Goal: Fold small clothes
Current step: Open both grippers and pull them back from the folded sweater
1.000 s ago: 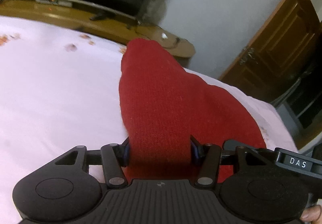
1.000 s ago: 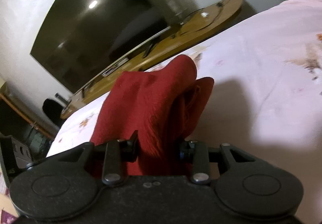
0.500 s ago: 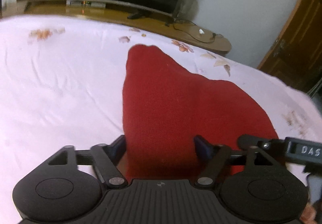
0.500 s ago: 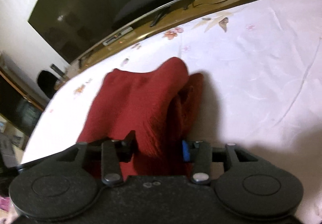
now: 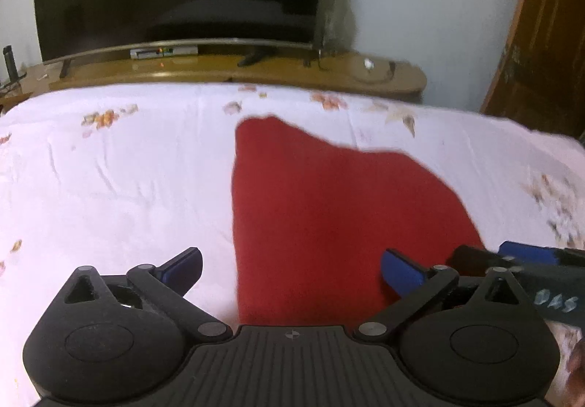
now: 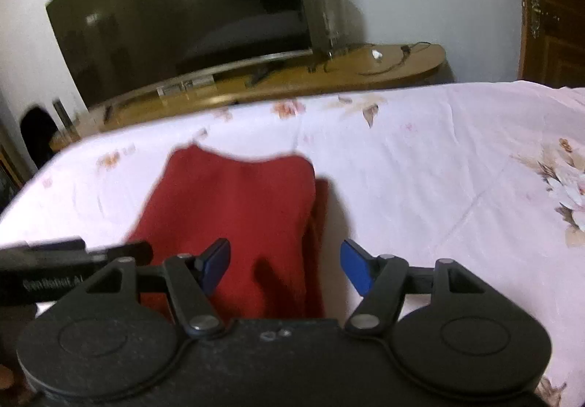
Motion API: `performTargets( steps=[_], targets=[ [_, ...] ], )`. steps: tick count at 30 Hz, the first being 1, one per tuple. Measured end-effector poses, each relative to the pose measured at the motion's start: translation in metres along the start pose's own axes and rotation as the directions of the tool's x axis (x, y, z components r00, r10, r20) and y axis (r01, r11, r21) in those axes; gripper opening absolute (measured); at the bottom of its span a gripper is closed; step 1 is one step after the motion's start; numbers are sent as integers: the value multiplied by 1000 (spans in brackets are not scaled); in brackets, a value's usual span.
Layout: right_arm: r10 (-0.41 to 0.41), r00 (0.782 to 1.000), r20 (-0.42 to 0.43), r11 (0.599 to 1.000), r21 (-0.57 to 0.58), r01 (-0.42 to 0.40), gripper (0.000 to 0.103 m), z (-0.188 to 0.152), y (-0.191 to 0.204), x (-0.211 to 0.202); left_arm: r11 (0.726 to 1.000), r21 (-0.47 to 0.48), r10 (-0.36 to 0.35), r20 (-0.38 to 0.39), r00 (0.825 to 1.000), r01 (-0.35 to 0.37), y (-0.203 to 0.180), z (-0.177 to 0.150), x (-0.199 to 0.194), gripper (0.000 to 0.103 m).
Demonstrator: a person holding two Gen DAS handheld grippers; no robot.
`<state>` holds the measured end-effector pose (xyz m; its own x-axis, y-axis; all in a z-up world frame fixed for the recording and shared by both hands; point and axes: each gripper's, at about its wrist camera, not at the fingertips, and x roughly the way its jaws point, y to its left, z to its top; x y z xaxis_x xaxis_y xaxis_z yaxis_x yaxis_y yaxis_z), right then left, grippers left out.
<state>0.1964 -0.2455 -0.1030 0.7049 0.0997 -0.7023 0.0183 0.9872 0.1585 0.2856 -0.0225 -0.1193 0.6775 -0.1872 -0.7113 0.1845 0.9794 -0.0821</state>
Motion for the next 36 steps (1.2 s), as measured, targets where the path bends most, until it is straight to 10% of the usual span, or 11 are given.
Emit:
performTargets(
  steps=[5, 23, 33, 36],
  targets=[
    [-30, 996, -87, 999, 20, 32, 62, -20, 3, 14, 1000, 2, 16, -88, 996, -16, -4, -15, 8, 103],
    [13, 1000, 8, 998, 54, -14, 70, -23, 13, -60, 996, -14, 89, 77, 993, -88, 4, -23, -89, 103],
    [-55, 998, -32, 997, 49, 56, 76, -42, 11, -54, 986, 6, 165, -82, 983, -165, 0, -30, -65, 103],
    [-103, 993, -62, 994, 40, 106, 63, -50, 9, -41, 985, 47, 168, -120, 978, -163, -8, -40, -49, 103]
  ],
)
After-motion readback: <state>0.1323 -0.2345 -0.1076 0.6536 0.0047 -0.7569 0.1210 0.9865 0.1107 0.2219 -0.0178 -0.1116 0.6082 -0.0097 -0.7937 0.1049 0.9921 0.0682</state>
